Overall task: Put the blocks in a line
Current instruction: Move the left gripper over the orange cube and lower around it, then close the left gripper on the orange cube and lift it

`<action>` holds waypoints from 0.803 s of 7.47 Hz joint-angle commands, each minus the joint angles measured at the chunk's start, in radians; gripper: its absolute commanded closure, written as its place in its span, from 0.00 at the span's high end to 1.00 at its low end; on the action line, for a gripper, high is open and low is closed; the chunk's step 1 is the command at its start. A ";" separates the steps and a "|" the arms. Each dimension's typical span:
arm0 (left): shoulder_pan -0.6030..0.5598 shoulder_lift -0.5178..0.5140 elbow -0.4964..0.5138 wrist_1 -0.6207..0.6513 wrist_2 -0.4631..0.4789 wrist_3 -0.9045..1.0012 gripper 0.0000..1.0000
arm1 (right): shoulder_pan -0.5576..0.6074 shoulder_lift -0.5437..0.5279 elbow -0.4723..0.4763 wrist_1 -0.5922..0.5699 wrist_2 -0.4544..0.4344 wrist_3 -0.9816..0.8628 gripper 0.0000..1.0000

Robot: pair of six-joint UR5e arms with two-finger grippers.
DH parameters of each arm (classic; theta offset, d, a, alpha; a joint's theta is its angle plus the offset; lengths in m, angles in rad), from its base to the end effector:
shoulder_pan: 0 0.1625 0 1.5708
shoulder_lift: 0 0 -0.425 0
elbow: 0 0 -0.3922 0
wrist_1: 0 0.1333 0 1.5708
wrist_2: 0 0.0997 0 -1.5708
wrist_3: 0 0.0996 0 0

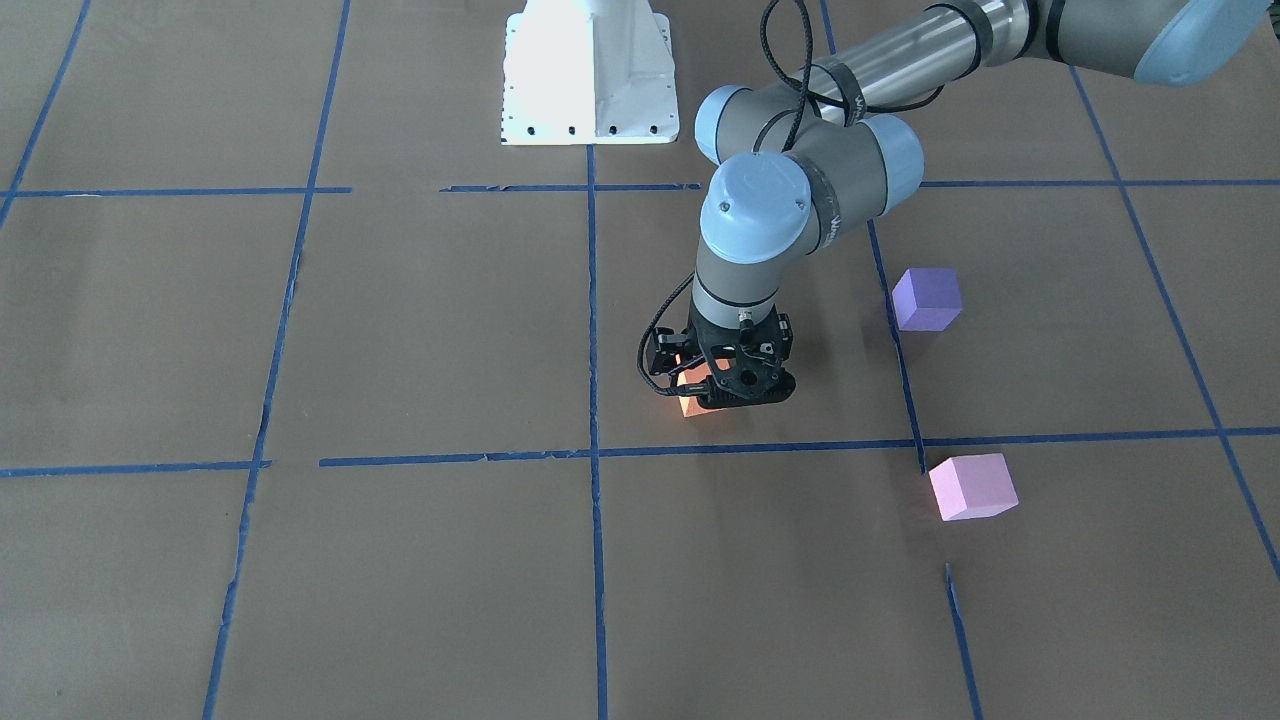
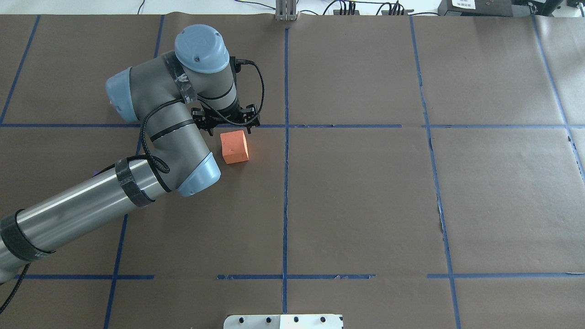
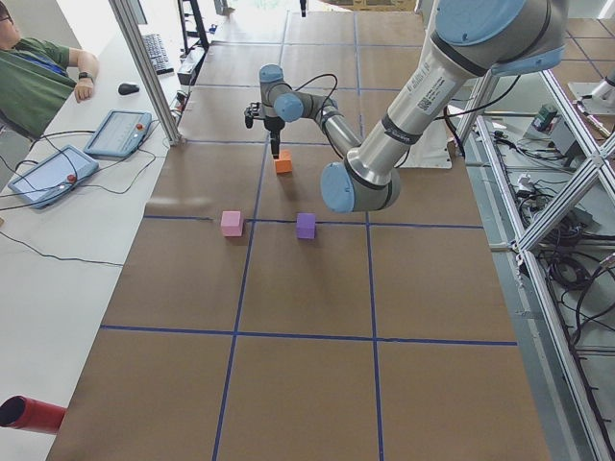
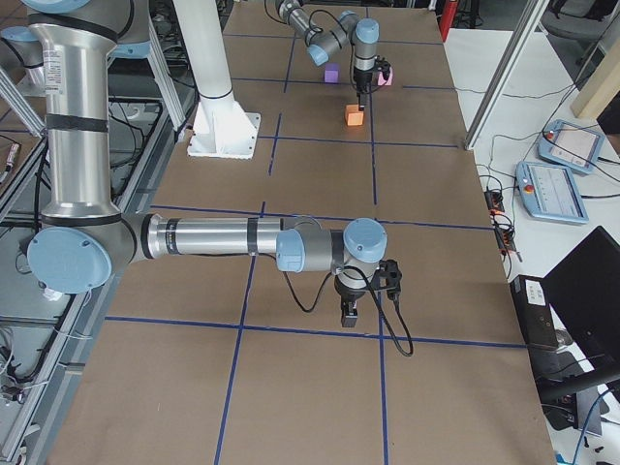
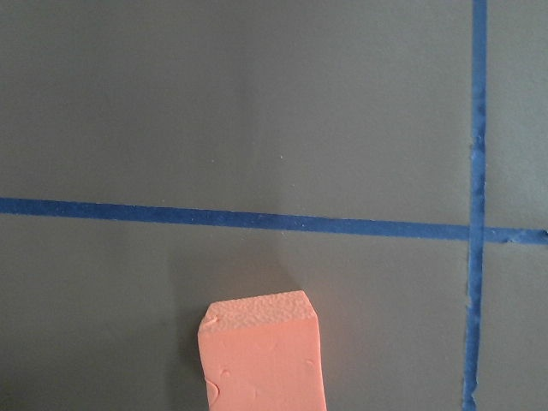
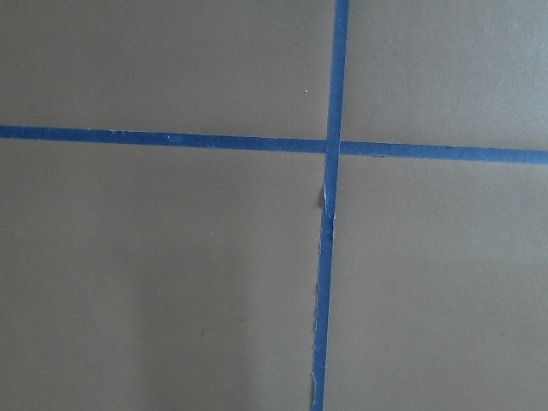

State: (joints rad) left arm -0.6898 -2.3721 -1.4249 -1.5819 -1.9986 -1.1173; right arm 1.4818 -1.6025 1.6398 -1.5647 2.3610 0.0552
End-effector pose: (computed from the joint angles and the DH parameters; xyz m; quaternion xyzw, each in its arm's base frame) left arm 0.5205 -0.5486 0.2288 0.0042 0.3774 -0.0399 0.9252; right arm 0.0195 -0.4848 0.6384 -0.0077 -0.3853 -0.0239 0.9225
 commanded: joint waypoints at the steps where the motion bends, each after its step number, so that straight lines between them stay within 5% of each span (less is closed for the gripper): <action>1: 0.012 0.008 0.012 -0.003 -0.003 0.017 1.00 | -0.002 -0.001 0.000 0.000 0.001 0.000 1.00; 6: 0.024 0.019 0.024 -0.059 -0.014 -0.035 1.00 | 0.000 -0.001 0.000 0.000 0.001 0.000 1.00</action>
State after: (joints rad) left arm -0.6702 -2.3570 -1.4099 -1.6184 -2.0122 -1.1378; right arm 1.4818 -1.6030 1.6398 -1.5646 2.3611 0.0552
